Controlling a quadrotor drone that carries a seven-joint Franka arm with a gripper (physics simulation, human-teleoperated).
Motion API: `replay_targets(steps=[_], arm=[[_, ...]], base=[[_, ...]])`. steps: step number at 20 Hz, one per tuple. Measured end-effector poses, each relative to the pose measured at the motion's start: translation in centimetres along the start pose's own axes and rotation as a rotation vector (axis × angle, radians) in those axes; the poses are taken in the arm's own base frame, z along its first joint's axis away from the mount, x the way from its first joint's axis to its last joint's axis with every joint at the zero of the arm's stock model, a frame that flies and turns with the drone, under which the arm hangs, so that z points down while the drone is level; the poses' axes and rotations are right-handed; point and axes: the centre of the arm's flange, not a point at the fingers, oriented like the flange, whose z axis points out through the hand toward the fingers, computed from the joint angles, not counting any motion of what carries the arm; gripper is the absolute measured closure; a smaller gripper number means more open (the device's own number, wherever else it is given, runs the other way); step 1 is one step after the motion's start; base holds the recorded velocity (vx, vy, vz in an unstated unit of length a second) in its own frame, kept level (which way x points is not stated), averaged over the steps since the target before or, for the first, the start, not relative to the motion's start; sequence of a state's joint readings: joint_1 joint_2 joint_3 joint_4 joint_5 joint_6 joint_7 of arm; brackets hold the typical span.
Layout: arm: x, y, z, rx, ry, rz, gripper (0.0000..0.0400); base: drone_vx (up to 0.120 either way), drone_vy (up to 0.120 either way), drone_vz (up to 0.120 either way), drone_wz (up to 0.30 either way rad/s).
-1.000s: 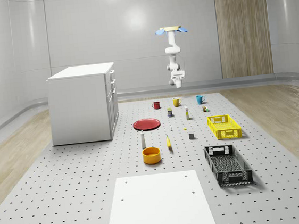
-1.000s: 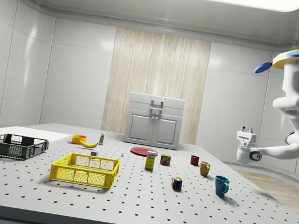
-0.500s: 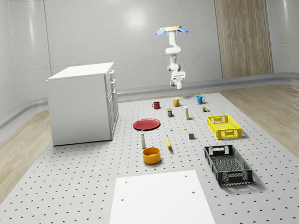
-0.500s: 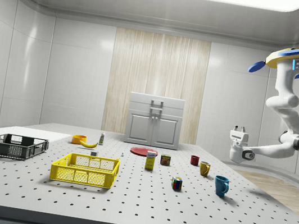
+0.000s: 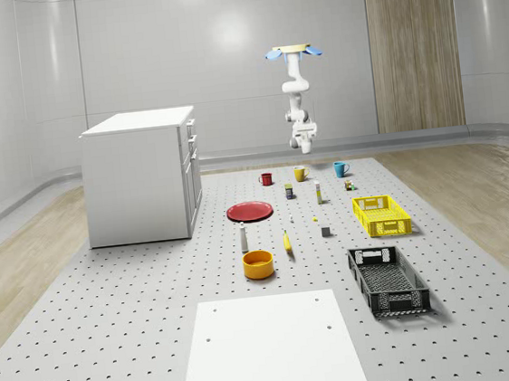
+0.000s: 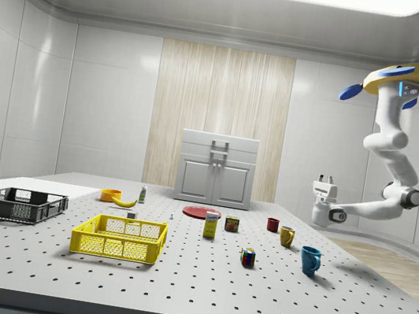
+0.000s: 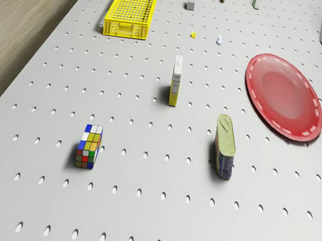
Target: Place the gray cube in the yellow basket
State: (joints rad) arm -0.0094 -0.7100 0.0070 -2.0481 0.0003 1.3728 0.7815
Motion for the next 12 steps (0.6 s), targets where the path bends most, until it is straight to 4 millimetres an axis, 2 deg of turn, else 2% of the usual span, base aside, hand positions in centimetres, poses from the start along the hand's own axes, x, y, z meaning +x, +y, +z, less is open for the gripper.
replay_targets(steps=[12], arm=[[-0.27, -0.14, 0.00, -0.014, 0.027, 0.000, 0.0000]], base=[[0.120, 0.000, 0.000, 0.000]])
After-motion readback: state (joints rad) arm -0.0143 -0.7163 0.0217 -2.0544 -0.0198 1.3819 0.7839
